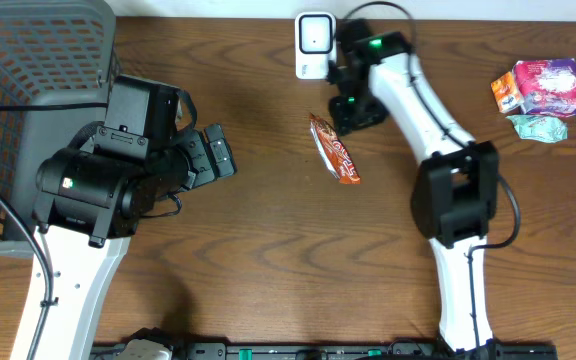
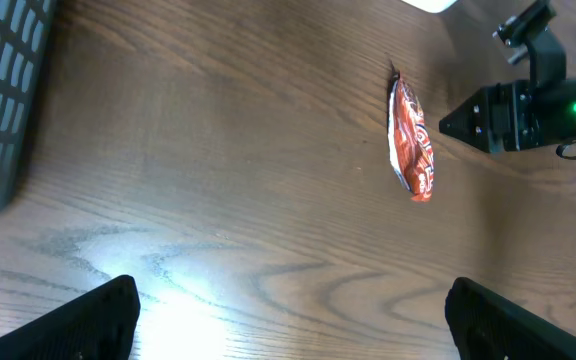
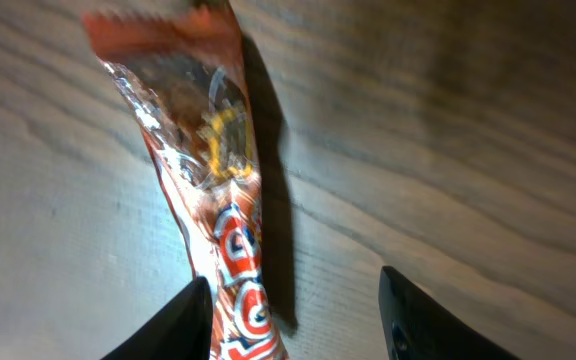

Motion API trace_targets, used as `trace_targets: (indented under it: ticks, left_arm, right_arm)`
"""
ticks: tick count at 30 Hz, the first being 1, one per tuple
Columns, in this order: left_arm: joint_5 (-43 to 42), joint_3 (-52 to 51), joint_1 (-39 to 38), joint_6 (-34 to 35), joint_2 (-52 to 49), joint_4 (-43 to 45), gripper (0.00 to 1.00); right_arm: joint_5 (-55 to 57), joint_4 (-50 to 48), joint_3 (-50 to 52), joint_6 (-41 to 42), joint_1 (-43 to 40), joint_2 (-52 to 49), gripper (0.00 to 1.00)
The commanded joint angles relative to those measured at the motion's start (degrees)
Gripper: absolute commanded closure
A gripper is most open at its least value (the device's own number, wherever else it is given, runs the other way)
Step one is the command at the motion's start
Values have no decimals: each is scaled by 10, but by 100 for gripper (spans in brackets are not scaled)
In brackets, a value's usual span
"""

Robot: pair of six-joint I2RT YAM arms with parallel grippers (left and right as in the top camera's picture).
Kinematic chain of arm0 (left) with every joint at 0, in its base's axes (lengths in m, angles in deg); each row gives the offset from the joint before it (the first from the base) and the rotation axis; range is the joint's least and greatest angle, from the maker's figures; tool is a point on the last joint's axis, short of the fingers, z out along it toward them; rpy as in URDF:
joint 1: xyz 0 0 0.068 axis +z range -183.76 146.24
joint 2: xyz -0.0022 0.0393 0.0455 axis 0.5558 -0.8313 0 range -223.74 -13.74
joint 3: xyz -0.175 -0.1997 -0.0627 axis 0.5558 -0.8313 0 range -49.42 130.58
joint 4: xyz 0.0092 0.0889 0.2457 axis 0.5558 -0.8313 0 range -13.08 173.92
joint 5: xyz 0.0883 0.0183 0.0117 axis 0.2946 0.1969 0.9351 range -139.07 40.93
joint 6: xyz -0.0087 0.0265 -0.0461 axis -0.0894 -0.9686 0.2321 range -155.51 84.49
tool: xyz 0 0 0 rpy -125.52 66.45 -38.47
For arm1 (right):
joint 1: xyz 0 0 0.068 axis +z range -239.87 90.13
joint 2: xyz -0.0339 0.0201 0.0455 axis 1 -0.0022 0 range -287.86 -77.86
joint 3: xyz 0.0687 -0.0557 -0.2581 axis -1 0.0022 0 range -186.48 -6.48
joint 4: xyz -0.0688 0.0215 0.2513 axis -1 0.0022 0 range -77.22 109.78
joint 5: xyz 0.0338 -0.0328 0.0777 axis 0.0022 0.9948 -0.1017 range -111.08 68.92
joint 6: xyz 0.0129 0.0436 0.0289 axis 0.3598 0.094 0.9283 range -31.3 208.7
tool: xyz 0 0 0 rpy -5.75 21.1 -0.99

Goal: Scan the item barcode
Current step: 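Lift the brown-red wrapper and hold it up to the scanner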

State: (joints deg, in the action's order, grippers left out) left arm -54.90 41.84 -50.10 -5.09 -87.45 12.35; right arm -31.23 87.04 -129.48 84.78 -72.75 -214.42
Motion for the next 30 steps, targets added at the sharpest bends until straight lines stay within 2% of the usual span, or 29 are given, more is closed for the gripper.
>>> trace_targets:
  ticks: [1,5,11,12,14,16,23,30]
  left_arm:
    - [3,4,0,1,3,0,2]
    - [3,4,0,1,3,0,2]
    - [3,4,0,1,3,0,2]
    - [3,4,0,1,3,0,2]
    - [3,4,0,1,3,0,2]
    - [3,4,0,1,3,0,2]
    - [3,4,0,1,3,0,2]
    - [3,4,0,1,3,0,2]
  right_arm:
    - [-106,-19,39,-47,-2,12,52]
    - [-129,-57,74,-47,0,12,53]
    - [-106,-111,114,-24,18,12,51]
    - [-105,-123,125,-21,21,12,54]
    - [-105,-137,140,-19,27,12,73]
    - [-105,-143,148,-18,31,12,99]
    - [-14,-164,113,85,47,12,99]
    - [137,-163,-61,142,60,12,99]
